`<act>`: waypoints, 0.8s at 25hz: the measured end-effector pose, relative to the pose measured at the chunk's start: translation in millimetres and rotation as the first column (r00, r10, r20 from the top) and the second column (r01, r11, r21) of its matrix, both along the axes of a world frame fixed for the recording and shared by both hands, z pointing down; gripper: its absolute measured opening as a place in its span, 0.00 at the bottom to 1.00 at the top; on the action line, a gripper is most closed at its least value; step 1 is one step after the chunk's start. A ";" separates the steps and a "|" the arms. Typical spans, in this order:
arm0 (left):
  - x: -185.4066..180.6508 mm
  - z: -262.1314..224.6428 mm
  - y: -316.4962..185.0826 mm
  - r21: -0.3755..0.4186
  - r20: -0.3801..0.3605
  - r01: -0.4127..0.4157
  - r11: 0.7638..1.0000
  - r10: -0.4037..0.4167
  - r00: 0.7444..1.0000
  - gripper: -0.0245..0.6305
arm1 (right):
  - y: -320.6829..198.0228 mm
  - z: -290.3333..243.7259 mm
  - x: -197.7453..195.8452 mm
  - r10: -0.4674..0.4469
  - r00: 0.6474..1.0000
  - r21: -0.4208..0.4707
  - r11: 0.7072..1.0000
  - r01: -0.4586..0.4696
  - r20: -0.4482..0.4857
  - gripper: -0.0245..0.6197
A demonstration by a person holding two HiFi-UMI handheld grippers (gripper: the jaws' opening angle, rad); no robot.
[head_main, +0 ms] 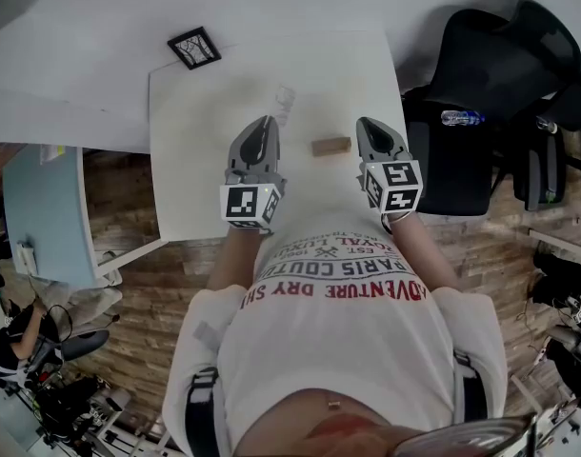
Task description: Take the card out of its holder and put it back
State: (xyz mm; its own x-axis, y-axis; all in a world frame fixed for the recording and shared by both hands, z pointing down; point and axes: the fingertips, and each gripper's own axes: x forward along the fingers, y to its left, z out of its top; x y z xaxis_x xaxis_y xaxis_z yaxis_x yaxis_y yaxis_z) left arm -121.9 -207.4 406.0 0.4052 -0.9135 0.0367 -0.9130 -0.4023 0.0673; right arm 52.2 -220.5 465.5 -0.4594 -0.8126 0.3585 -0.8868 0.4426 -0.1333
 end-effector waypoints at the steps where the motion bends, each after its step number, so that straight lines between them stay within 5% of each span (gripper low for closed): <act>1: 0.9 0.5 -0.5 -0.002 0.001 -0.008 1.000 0.008 1.000 0.09 | -0.3 0.6 0.8 0.001 1.000 0.000 1.000 -0.001 0.000 0.08; 6: 13.6 2.9 -2.1 -0.001 0.005 -0.118 0.993 0.118 0.993 0.09 | -1.7 7.5 4.5 0.015 1.000 -0.013 1.000 -0.015 -0.006 0.08; 10: 31.5 2.5 -0.1 0.000 0.013 -0.259 0.966 0.259 0.966 0.09 | 2.4 14.6 12.1 0.040 0.999 -0.034 0.999 -0.040 -0.006 0.08; 15: 60.1 8.3 7.8 -0.040 0.034 -0.488 0.872 0.490 0.871 0.09 | 14.0 24.2 29.4 0.094 0.996 -0.065 0.993 -0.094 -0.008 0.08; 20: 81.4 16.0 10.0 -0.076 0.081 -0.629 0.774 0.634 0.769 0.09 | 19.8 30.6 46.9 0.136 0.991 -0.080 0.987 -0.137 -0.012 0.08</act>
